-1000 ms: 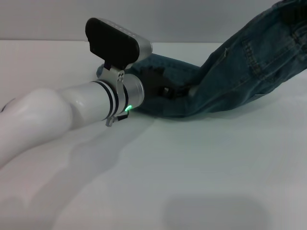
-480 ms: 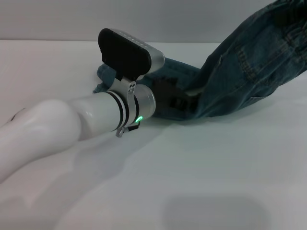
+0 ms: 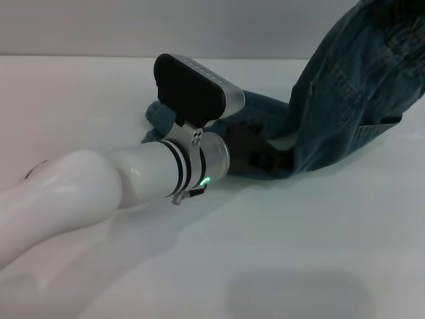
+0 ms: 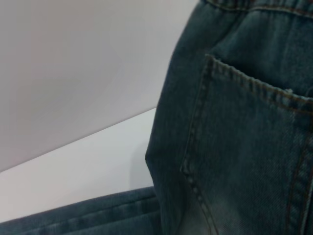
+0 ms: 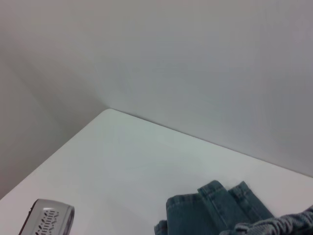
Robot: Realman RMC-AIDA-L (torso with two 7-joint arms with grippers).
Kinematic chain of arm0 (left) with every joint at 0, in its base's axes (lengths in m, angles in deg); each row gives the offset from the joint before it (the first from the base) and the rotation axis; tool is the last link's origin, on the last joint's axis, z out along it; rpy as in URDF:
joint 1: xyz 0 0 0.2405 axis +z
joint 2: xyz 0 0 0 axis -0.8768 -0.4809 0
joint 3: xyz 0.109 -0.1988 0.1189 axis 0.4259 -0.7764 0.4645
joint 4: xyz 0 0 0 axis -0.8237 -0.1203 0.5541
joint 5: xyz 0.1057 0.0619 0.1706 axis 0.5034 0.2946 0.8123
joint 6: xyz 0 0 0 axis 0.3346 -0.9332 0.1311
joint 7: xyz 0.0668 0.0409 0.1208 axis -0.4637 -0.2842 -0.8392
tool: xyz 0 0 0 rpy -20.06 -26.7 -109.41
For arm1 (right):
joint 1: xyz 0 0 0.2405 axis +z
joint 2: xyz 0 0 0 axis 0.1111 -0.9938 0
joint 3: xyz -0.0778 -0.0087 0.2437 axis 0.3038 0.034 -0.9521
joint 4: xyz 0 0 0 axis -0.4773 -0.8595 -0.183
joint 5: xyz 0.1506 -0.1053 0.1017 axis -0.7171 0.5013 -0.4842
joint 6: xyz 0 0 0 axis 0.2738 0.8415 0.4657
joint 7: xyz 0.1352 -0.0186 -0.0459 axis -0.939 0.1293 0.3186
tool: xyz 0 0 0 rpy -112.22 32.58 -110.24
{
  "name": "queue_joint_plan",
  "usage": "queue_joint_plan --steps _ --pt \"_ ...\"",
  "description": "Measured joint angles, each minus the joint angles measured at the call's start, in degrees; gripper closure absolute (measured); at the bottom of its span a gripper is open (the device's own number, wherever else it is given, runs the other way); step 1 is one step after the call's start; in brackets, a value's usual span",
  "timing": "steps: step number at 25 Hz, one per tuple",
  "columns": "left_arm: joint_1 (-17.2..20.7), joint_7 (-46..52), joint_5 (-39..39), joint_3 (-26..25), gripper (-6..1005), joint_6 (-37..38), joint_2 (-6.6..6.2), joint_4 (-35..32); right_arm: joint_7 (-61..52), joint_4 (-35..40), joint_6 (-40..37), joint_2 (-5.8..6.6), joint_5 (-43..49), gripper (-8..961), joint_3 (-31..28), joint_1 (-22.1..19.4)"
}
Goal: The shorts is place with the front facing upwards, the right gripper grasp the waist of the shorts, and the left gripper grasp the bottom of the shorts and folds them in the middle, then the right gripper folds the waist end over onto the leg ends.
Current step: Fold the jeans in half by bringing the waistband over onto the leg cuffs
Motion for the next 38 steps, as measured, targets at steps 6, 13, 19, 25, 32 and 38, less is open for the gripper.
queue_joint_plan --steps 6,13,19,25,32,38 --pt "0.5 -0.3 -0.1 0.2 155 0.3 -0.03 -1.3 0.0 -0.1 0.1 0.00 -0.1 883 0.0 1.0" --pt "0.4 -0.6 -0.1 1.5 155 0.5 -0.04 -2.3 0.1 -1.8 0.0 0.00 -0.7 884 0.4 2.0" --pt "0.4 -0.7 -0.1 2.9 155 0.7 -0.12 -3.9 0.3 -3.2 0.5 0.02 -1.6 883 2.3 2.7" --pt "0.5 -0.3 -0.1 3.2 156 1.3 -0.11 -4.9 0.4 -4.3 0.6 -0.13 -2.9 884 3.6 3.1" --pt "0.6 -0.4 -0.1 2.7 156 1.4 -0.37 -4.9 0.6 -5.3 0.9 -0.16 -3.0 884 3.7 2.8" --pt "2.7 -2.2 0.3 -3.9 155 3.1 -0.72 -4.5 1.0 -5.8 1.0 -0.18 -3.0 884 3.8 2.5"
